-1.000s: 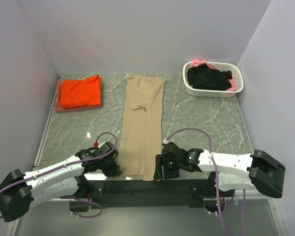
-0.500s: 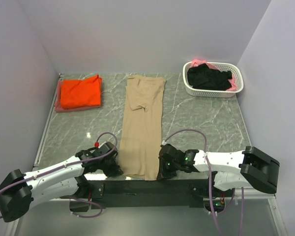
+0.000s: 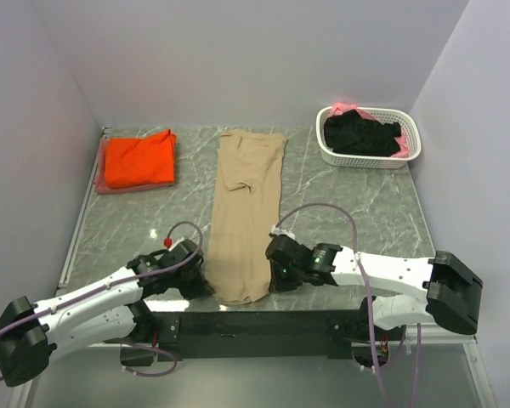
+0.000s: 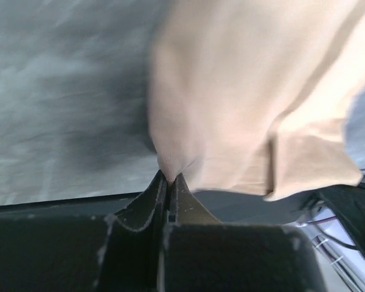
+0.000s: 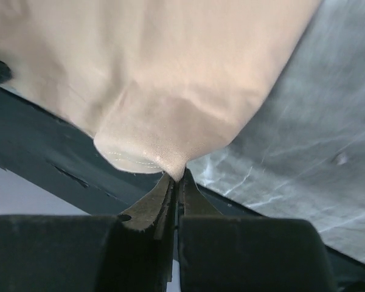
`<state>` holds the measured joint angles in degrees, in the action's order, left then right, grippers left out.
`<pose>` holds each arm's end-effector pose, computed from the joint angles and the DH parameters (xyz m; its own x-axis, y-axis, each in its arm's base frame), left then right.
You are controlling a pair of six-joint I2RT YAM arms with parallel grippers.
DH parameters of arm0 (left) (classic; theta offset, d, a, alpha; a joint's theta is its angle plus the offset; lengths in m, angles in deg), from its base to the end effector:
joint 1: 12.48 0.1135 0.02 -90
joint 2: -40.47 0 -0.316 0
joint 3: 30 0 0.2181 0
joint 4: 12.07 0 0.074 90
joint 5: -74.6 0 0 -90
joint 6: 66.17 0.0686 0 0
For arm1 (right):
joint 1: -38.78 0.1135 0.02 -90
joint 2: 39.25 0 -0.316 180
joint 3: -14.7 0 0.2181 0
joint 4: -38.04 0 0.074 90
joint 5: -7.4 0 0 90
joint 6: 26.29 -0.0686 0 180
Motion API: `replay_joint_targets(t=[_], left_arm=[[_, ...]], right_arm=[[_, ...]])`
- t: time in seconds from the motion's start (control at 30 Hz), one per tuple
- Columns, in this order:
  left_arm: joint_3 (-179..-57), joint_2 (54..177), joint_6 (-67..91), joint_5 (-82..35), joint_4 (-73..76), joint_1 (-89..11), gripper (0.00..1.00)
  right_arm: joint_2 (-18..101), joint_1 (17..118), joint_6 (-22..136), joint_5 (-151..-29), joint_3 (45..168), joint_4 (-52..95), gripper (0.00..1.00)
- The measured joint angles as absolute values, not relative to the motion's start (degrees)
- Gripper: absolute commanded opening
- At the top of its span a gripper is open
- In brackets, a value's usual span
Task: Fold and stack the t-shirts
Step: Fold the tshirt
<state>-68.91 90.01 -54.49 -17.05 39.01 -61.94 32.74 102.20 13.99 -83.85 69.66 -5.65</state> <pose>0.0615 -0.0749 0.1882 -0.8685 -0.4906 -0.0711 -0.4049 0.7848 -0.4693 0.0884 0.1800 0.2258 -0.9381 -0.1703 -0.3017 -0.2834 0.8781 0.3854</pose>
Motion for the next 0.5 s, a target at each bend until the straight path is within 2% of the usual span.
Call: replay_joint_targets(t=[0.3,0.5], left_arm=[[-82.9,104.0,-47.9,-14.1,34.0,-55.5,0.0],[-88.5,110.7,-44.2,-12.5,29.1,-49.6,0.0]], right_arm=[[33.1,94.7,22.0,-78.0,77.7,-8.4,0.0],[36.6,88.4,26.6,-76.4,80.5,-5.0,0.0]])
